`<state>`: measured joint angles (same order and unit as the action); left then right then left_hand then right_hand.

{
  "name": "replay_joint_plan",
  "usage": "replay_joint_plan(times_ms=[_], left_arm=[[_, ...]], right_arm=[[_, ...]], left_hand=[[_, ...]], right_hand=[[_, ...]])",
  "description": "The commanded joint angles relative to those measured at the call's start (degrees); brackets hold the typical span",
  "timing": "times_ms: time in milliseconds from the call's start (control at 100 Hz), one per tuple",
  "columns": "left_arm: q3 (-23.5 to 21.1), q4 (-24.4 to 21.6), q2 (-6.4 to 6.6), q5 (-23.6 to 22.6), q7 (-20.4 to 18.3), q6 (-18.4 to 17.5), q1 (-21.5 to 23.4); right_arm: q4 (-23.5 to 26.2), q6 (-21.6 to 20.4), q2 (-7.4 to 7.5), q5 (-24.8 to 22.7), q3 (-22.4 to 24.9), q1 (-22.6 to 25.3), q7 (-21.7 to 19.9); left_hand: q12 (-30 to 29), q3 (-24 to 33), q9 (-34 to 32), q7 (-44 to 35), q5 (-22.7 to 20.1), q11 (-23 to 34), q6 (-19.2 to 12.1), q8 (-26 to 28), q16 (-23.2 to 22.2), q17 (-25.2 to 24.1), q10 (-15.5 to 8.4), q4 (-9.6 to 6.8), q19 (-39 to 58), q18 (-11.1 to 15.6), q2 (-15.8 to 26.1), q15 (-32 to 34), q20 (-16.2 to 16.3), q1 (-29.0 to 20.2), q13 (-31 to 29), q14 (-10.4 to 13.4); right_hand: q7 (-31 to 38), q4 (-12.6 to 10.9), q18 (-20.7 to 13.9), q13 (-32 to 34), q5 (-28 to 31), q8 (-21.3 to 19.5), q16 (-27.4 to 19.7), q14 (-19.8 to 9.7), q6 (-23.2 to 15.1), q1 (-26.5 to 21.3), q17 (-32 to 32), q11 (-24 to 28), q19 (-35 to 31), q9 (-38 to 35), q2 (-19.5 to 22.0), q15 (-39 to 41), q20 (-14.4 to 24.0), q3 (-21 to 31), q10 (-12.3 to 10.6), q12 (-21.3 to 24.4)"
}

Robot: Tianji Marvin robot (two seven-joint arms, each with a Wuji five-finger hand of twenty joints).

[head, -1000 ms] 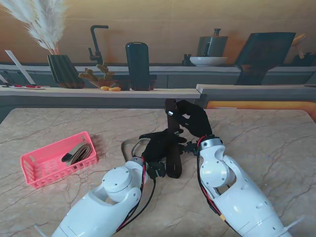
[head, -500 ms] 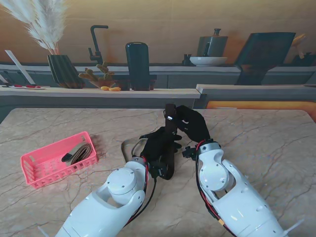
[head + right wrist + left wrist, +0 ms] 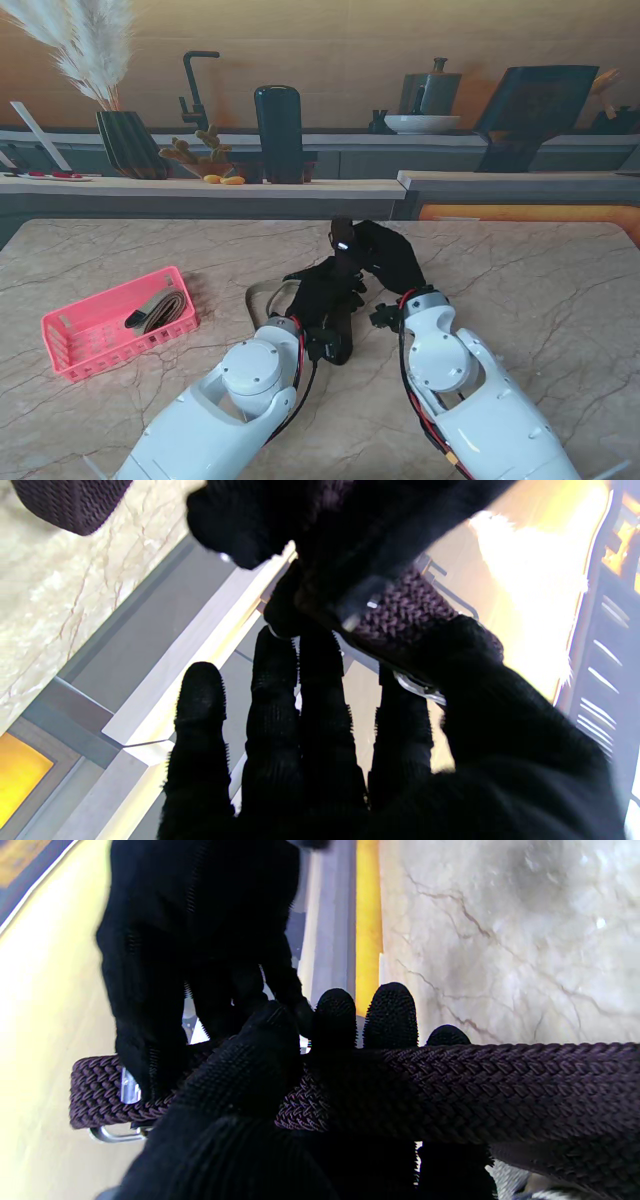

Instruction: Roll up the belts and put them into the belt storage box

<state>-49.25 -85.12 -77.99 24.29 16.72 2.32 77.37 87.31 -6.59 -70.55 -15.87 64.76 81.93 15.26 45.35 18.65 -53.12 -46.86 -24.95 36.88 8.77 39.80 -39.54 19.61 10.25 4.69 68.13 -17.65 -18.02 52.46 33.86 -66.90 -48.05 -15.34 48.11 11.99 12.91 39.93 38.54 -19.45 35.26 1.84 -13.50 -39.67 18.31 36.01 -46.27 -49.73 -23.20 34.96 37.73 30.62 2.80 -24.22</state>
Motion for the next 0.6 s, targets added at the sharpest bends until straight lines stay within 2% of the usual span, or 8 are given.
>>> replay_joint_plan(times_ms=[0,130,250,410,500,590], left_arm=[[0.1,0.0,-0.03,0.2,-0.5,-0.6,-0.3],[0.1,0.2,0.41,-1.0,-1.7,-0.5,-0.3],[-0.3,-0.3,0.53,0.3,-2.3,0.3,-0.1],[-0.4,-0.5,0.47,1.1,-2.3,0.8,0.0],[-0.5,-0.6,0.5,1.1,-2.3,1.1,0.0],[-0.8,-1.0,0.55,2.5,-2.7,1.6,0.3]], right_arm=[[1.2,0.3,1.44,0.1,0.8,1.2,-1.3],[3.1,-0.2,2.85,0.3,3.5,2.3,-6.5],[3.8,-1.9,3.87,0.6,5.1,2.9,-10.2],[4.4,-4.2,5.09,0.3,6.3,3.5,-14.6],[4.5,-5.2,5.3,0.2,6.4,3.7,-15.2],[4.2,-6.4,4.83,-0.8,5.7,3.8,-12.7]], left_hand=[[2.3,10.2,-3.5,-9.8,-5.6,4.1,-8.5,4.3,-2.9,1.3,-0.4,0.91,3.4,-1.7,-0.1,5.0,1.8,1.8,-3.0,-0.1],[2.9,15.5,-4.3,-10.5,-6.4,4.6,-8.6,5.7,-3.0,1.6,-0.3,0.94,3.7,-2.2,-2.1,5.4,2.1,4.9,-3.5,-0.4],[2.5,15.3,-3.7,-10.3,-6.1,3.5,-9.0,5.7,-2.6,0.4,-0.4,1.0,2.7,-2.3,-1.7,4.2,1.7,4.8,-2.3,-1.0],[2.4,14.7,-3.5,-10.2,-6.1,3.0,-9.3,6.2,-2.5,-0.3,-0.7,1.01,2.3,-2.2,-1.7,3.6,1.6,4.6,-1.6,-1.4],[2.3,14.8,-3.4,-10.1,-6.1,2.6,-9.4,6.3,-2.4,-0.4,-0.7,0.98,2.2,-2.2,-1.6,3.2,1.6,4.7,-1.3,-1.5],[0.9,14.2,-3.3,-8.3,-6.3,-0.1,-9.9,5.4,-1.4,-1.1,-0.7,1.06,0.9,-2.1,-1.7,0.8,1.1,4.8,-0.5,-2.1]], right_hand=[[6.7,-4.8,-1.2,1.5,4.3,-0.9,0.6,-0.3,-6.1,-3.3,0.7,1.0,-2.3,-1.5,3.3,1.5,-0.1,5.3,0.5,0.4],[6.9,-4.3,-1.3,2.4,5.7,-1.0,2.8,0.1,-6.1,-4.6,1.6,1.6,-3.3,-3.3,0.3,4.1,0.9,7.0,1.0,-0.8],[7.6,-3.1,-1.2,3.8,7.4,-1.2,4.5,-0.1,-7.1,-4.8,2.4,1.8,-3.3,-6.1,-2.8,5.7,1.5,10.0,0.4,-2.3],[8.3,-2.6,-1.0,4.8,9.3,-0.3,7.3,-0.4,-8.2,-4.3,3.0,3.5,-3.1,-8.3,-6.5,8.6,2.1,12.5,0.1,-4.5],[8.7,-2.5,-1.0,4.8,9.8,-0.2,7.8,-0.7,-8.4,-4.3,3.1,3.7,-3.0,-8.8,-6.7,9.1,2.2,12.9,-0.5,-4.6],[9.0,-2.3,-1.1,5.0,9.8,-0.4,8.0,-1.1,-8.9,-3.9,3.2,3.6,-2.9,-9.4,-6.6,9.1,2.3,13.3,-1.2,-4.3]])
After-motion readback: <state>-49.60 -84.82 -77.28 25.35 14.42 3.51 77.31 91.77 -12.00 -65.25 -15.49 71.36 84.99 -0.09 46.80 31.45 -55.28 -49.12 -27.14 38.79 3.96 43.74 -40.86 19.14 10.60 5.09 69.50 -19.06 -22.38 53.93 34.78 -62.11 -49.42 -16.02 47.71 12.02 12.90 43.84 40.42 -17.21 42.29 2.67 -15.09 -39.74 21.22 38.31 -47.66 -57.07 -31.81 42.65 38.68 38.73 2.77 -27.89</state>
